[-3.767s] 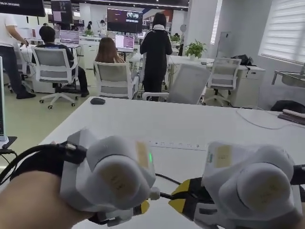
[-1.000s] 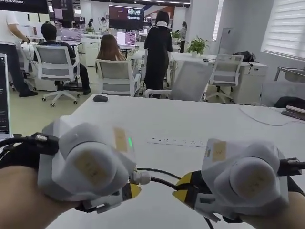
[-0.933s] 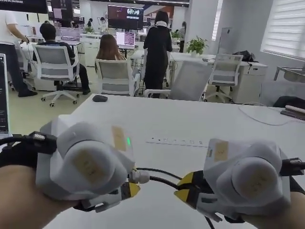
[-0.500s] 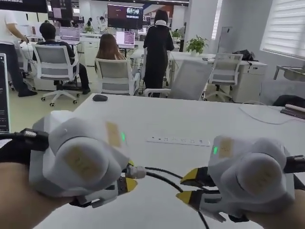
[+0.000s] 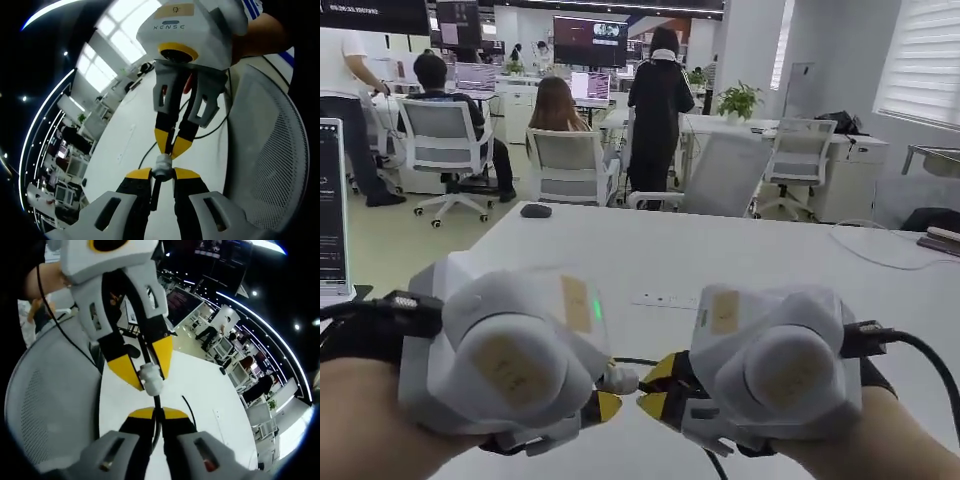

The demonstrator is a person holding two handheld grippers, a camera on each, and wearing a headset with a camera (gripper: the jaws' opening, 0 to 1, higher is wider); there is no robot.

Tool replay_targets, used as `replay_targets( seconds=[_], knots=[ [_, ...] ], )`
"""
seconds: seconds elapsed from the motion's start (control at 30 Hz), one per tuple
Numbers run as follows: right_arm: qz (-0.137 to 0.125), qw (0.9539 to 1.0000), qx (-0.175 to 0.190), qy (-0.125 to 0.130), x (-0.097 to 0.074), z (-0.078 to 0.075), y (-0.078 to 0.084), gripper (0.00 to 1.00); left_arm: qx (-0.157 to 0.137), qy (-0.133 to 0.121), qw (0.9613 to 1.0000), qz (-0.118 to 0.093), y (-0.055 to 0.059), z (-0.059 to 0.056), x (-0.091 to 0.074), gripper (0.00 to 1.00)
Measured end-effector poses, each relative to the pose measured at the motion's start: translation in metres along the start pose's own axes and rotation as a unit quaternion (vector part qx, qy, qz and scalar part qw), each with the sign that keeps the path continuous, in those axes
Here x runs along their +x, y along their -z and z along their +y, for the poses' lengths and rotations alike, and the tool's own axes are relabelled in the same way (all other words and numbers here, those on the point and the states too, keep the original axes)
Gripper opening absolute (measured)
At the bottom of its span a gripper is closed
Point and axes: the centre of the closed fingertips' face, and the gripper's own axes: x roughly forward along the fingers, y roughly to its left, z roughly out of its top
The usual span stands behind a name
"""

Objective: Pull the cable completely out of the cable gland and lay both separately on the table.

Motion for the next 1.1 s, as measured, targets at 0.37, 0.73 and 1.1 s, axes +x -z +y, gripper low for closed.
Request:
replay_targets(
  seconds=[0.37,0.73,1.1],
  knots=[
    [0.023,0.9996,0.007,0.016,-0.009,-0.015,0.027,0.03,-0.004,-0.001,0.9999,-0.012,-0.006,0.007,0.0,0.17],
    [0.058,0.9969,0.023,0.048,-0.024,-0.058,0.072,0.02,-0.008,-0.013,0.9998,-0.011,0.0,0.015,0.001,0.17],
    [0.098,0.9869,0.07,0.107,-0.007,-0.185,0.148,0.02,-0.029,-0.004,0.9996,-0.002,0.016,0.008,0.022,0.17]
  ],
)
